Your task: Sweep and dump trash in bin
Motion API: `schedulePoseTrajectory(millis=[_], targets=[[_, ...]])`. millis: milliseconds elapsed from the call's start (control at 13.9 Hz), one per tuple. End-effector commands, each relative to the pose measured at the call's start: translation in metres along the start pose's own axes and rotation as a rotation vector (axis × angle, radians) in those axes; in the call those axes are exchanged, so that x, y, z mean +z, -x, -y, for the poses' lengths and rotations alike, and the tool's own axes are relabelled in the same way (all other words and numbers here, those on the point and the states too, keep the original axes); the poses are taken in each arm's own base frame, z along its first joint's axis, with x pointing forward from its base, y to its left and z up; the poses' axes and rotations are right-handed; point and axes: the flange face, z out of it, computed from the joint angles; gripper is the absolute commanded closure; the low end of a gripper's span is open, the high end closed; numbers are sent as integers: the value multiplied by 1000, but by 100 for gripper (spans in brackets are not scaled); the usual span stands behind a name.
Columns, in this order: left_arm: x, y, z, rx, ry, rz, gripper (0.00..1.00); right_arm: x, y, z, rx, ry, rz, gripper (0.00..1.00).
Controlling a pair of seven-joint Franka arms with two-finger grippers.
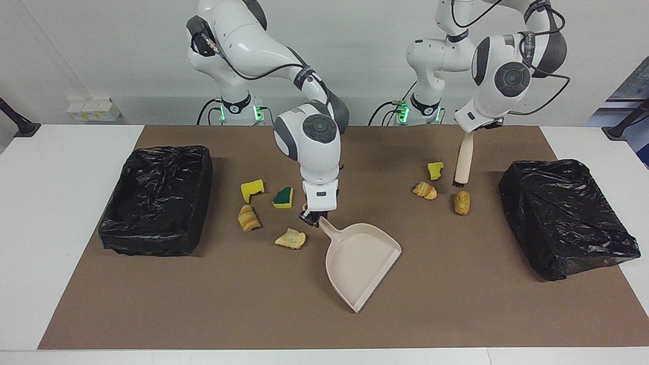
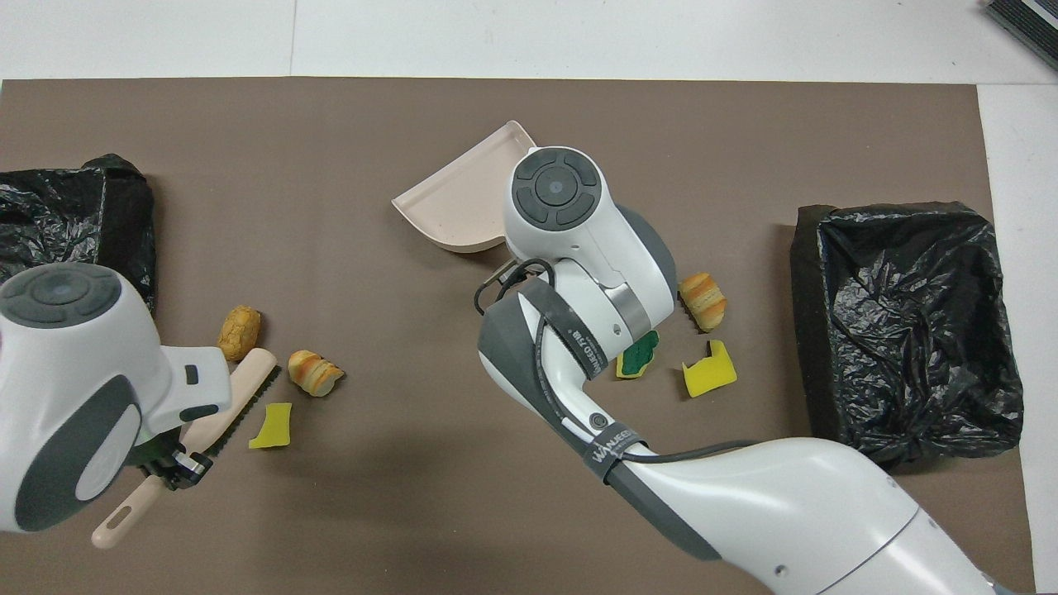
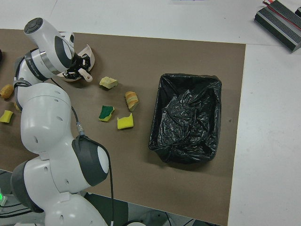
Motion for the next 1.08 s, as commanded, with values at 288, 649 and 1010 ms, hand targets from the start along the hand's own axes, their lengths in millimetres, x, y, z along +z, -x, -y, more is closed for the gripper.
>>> schedulePoseTrajectory(millis=[288, 649, 1010], targets=[[39, 19, 19, -387, 60, -100, 100, -21, 39, -10, -461, -12, 75, 100], [93, 9, -2, -603, 66, -94, 100, -25, 63, 47, -617, 20, 268, 100], [108, -4, -45, -646, 77, -132, 100, -2, 100, 80, -635, 106, 102, 100]])
